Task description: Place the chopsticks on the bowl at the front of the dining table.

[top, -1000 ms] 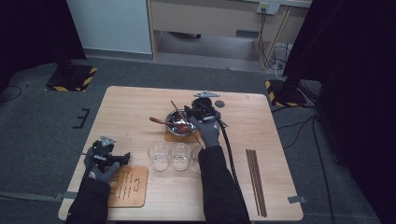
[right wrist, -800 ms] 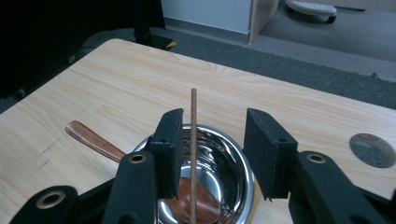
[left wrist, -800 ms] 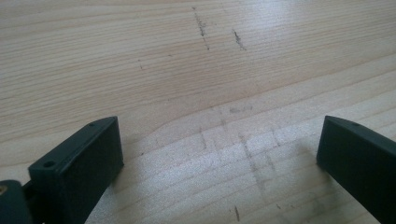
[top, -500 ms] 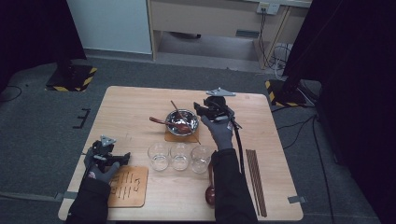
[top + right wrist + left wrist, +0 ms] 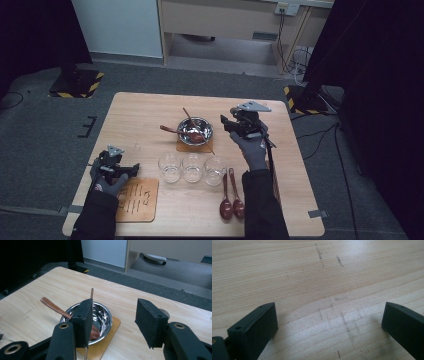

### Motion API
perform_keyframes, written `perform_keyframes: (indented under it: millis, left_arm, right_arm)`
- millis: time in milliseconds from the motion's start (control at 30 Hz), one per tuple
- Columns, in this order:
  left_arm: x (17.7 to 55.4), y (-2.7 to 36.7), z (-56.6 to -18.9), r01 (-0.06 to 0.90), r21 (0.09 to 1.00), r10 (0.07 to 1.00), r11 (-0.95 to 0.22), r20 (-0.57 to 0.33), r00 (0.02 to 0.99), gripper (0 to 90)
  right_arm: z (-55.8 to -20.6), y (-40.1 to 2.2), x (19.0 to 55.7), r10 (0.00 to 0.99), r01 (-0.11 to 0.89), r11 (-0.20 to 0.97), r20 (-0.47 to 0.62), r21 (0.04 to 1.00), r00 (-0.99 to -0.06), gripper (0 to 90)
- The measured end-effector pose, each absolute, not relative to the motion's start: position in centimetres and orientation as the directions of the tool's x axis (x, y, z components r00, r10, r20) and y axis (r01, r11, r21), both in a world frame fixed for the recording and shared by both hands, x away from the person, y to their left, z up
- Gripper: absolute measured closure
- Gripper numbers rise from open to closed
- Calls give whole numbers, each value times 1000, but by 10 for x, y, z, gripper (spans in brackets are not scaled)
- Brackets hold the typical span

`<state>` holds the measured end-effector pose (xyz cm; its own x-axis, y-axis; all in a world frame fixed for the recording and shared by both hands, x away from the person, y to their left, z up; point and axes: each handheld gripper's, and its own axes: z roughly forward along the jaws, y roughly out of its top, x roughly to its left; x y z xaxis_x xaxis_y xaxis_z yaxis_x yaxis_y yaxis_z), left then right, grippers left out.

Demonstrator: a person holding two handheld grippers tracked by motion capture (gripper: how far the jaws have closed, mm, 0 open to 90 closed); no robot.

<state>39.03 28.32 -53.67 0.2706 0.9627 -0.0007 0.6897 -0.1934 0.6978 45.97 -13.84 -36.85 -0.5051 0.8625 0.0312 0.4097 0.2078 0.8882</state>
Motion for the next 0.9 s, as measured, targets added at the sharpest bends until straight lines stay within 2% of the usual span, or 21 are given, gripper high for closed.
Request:
perform_keyframes:
  millis: [567, 900]
  left_arm:
    - [390, 283, -537, 690, 697, 963, -194, 0, 271, 0]
    - [390, 283, -537, 690, 697, 963, -194, 0, 271, 0]
  right_arm:
    - [-385, -184, 414, 876, 396, 200, 18, 896, -482, 446]
    - [-418, -216, 395, 898, 456, 201, 23, 867, -440, 438]
